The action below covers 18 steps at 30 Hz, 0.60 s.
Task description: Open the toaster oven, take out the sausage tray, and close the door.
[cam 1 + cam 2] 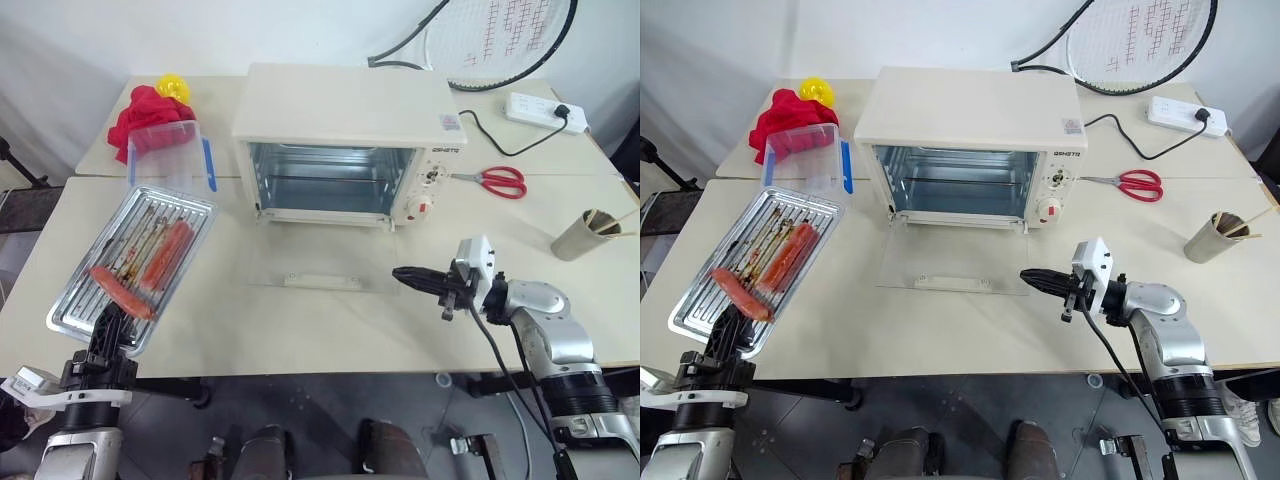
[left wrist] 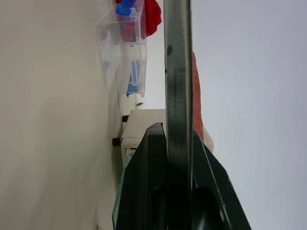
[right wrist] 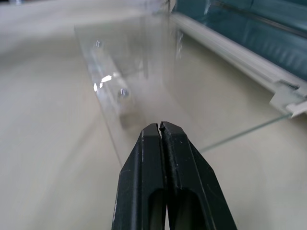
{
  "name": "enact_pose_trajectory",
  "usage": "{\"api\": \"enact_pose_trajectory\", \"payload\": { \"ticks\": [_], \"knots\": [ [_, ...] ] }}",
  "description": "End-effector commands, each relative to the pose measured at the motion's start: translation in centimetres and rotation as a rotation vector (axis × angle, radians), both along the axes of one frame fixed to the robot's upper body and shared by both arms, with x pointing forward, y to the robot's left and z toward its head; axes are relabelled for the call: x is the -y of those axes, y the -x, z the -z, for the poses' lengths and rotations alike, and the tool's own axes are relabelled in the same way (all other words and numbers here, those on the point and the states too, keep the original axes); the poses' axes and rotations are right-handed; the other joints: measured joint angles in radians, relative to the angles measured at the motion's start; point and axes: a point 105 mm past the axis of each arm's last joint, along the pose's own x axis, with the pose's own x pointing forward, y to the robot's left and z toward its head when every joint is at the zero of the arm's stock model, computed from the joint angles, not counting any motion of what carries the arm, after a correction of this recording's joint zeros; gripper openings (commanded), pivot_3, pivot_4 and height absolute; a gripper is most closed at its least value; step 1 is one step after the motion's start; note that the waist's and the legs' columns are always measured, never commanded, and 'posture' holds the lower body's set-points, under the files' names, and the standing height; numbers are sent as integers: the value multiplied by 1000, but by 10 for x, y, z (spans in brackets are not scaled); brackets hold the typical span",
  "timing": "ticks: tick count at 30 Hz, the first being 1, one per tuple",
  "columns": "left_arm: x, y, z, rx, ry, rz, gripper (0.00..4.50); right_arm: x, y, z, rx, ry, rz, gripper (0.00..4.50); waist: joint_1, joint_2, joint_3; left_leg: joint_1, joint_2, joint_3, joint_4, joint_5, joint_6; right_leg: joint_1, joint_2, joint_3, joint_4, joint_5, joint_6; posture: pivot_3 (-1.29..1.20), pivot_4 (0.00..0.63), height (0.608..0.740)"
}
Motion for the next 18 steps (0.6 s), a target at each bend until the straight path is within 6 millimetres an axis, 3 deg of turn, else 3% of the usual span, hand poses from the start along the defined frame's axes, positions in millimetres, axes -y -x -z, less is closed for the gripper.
{"api": "enact_pose_trajectory", "payload": {
  "ticks": [1, 11, 16, 18],
  "knots": [
    [3, 2, -16, 51, -20, -2, 0, 8, 3, -37, 62, -99, 27, 82, 1, 0, 0, 0, 0, 0, 0, 0, 0, 0, 0, 0, 0, 0, 0, 0, 150, 740],
    [13, 1, -16, 38, -29, 40, 0, 13, -4, -101, 66, -342, 84, 82, -1, 0, 0, 0, 0, 0, 0, 0, 0, 0, 0, 0, 0, 0, 0, 0, 150, 740],
    [11, -4, -20, 40, -53, 52, 0, 16, -2, -104, 53, -349, 108, 82, 3, 0, 0, -1, 0, 0, 0, -1, 1, 0, 0, 0, -1, 0, 0, 0, 150, 740],
    [10, -6, -24, 51, -63, 52, 0, 18, 5, -87, 86, -165, 105, 82, 7, 0, 0, -1, 0, 0, 0, -1, 1, 0, -1, 0, 0, 0, 0, 0, 150, 740]
  ]
}}
